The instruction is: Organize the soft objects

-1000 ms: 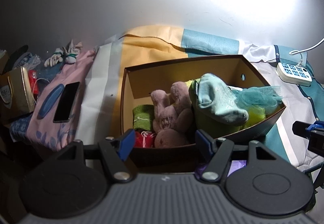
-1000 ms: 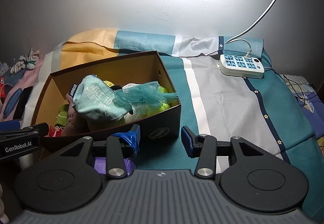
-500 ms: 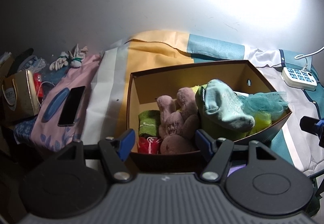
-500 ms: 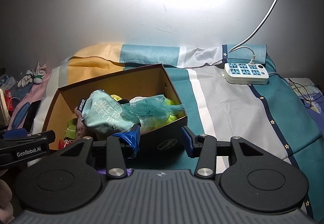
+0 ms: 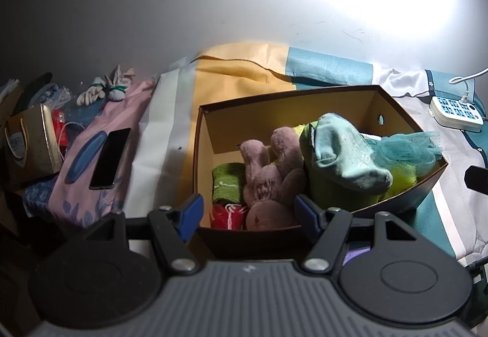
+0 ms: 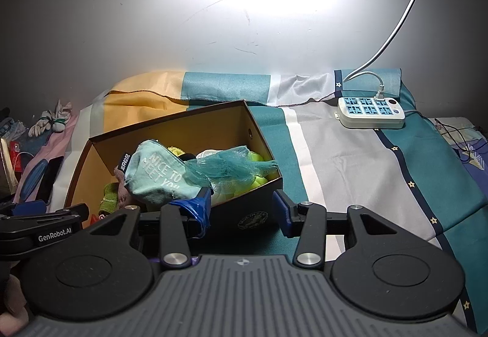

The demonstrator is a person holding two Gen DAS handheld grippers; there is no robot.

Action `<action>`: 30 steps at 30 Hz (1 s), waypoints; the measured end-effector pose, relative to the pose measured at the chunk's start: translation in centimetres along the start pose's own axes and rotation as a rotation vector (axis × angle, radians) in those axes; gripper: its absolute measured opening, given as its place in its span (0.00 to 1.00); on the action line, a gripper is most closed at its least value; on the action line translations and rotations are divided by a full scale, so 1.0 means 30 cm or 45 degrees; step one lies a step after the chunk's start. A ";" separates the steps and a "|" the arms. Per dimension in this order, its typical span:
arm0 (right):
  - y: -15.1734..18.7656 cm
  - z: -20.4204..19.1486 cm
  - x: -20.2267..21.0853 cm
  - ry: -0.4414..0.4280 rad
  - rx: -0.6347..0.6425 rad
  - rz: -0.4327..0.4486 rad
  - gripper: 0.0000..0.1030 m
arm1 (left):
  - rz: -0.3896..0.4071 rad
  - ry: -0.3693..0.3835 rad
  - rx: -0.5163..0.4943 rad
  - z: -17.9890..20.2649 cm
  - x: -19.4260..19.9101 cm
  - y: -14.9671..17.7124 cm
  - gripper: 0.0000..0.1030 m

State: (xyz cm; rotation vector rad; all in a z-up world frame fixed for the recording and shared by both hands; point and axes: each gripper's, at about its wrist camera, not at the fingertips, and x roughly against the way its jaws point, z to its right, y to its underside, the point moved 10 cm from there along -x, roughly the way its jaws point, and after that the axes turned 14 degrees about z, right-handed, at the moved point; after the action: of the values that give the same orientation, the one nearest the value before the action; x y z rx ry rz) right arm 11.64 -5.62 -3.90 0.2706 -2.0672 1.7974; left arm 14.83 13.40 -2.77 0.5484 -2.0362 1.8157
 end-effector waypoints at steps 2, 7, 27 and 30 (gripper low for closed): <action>0.001 -0.004 0.000 -0.005 0.001 -0.002 0.28 | 0.000 0.000 0.004 -0.002 -0.001 0.001 0.67; 0.005 -0.017 0.003 -0.031 0.000 -0.006 0.28 | 0.005 0.000 0.009 -0.004 -0.001 0.000 0.67; -0.005 -0.021 0.017 -0.062 -0.017 0.030 0.28 | -0.006 0.004 0.012 -0.002 -0.001 0.002 0.67; -0.001 -0.021 0.016 -0.061 -0.020 0.030 0.28 | -0.011 0.004 0.015 -0.002 -0.002 0.004 0.67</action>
State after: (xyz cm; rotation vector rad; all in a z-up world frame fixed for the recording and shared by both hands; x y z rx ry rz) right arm 11.32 -4.97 -3.60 0.2885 -2.1250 1.8045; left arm 14.83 13.49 -2.90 0.5562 -2.0188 1.8240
